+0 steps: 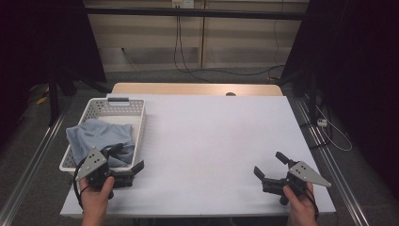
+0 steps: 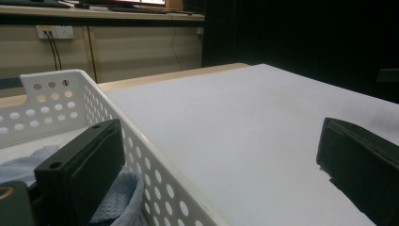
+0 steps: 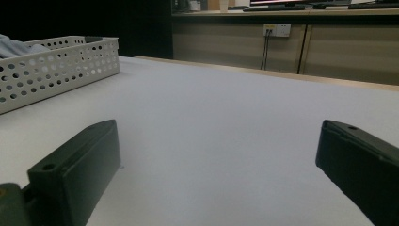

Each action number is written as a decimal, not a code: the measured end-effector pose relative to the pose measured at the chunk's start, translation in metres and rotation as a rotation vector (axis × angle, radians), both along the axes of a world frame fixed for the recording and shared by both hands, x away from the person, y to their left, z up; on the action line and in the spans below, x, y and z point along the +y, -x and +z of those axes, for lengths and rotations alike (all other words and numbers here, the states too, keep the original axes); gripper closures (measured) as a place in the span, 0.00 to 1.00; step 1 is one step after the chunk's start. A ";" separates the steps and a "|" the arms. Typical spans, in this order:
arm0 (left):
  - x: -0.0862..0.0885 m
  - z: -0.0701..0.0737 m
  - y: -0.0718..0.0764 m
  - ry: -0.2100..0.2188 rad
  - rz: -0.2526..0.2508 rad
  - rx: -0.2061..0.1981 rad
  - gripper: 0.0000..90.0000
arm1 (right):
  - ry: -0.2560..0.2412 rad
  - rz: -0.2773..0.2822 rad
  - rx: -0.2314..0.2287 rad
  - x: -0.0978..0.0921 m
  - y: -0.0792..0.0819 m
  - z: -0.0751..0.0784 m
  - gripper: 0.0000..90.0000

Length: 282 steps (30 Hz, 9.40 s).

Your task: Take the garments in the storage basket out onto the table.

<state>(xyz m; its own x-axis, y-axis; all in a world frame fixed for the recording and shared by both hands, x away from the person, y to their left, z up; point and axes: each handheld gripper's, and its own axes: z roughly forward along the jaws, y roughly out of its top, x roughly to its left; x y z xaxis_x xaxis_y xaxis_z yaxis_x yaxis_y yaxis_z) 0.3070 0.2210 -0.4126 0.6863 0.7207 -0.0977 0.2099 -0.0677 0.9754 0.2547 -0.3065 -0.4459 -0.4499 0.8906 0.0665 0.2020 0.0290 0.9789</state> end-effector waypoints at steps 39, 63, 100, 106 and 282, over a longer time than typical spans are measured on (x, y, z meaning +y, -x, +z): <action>0.011 0.023 -0.016 -0.030 0.016 0.052 0.02 | -0.001 0.046 -0.037 -0.002 0.003 0.003 0.00; 0.025 0.040 -0.042 -0.090 0.027 0.080 0.02 | 0.001 0.068 -0.036 -0.001 0.003 0.003 0.00; 0.042 0.058 -0.074 -0.197 0.038 0.140 0.02 | 0.002 0.075 -0.035 -0.001 0.004 0.004 0.00; 0.048 0.057 -0.082 -0.205 0.053 0.153 0.02 | 0.001 0.075 -0.033 -0.001 0.003 0.003 0.00; 0.040 0.023 -0.151 -0.606 0.027 0.701 0.74 | 0.008 0.114 -0.026 -0.001 0.003 0.002 0.00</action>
<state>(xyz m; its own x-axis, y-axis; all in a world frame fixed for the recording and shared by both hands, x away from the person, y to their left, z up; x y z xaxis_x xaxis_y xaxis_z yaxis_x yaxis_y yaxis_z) 0.4581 0.2614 -0.3897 0.5951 0.7991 -0.0853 0.7473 -0.5111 0.4247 0.2514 -0.3080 -0.4438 -0.5501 0.8338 0.0471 0.1718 0.0578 0.9834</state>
